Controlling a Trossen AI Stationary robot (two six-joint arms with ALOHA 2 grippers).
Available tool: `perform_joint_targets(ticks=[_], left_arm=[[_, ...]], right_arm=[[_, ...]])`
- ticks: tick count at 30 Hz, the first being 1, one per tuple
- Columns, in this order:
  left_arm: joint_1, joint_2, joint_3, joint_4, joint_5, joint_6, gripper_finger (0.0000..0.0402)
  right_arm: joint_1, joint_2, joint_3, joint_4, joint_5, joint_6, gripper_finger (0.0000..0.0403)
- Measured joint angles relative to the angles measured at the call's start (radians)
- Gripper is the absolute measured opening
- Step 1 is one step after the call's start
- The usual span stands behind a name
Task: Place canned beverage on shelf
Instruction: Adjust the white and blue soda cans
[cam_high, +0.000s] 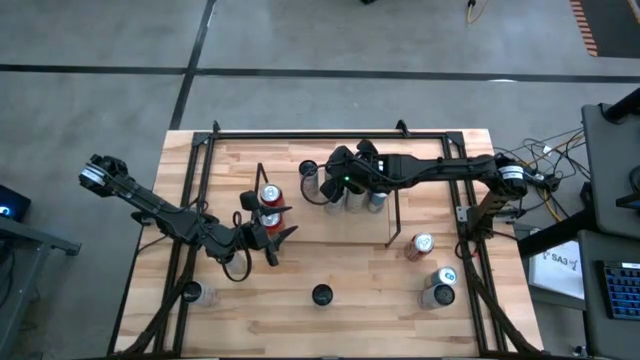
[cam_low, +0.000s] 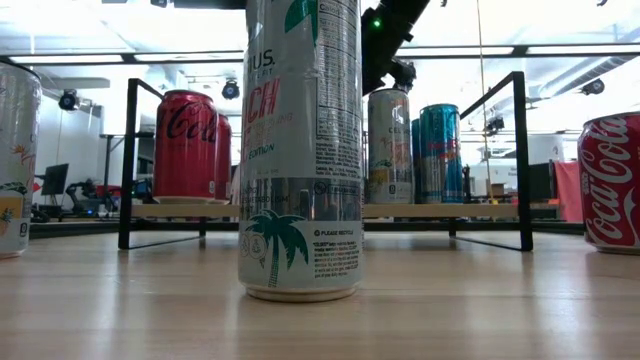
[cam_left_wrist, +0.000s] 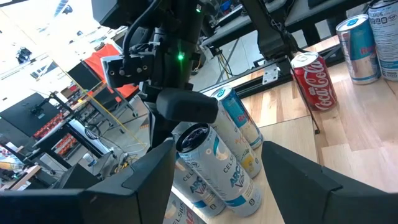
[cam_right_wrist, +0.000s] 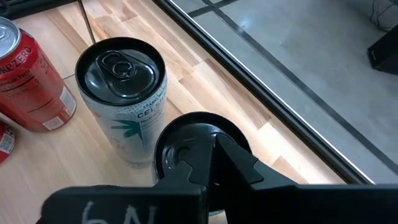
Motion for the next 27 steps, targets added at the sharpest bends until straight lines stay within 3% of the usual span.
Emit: perform_joint_targets(ticks=[20,23,27], left_arm=[[0.000,0.000,0.000,0.000,0.000,0.004,0.0224],[0.000,0.000,0.000,0.000,0.000,0.004,0.0224],[0.000,0.000,0.000,0.000,0.000,0.004,0.0224]], right_arm=[[0.018,-0.002,0.067,-0.010,-0.003,-0.050,0.0013],[0.038,-0.014,0.095,-0.038,-0.072,-0.052,0.0013],[0.066,-0.031,0.113,-0.063,-0.247,-0.047,0.0013]])
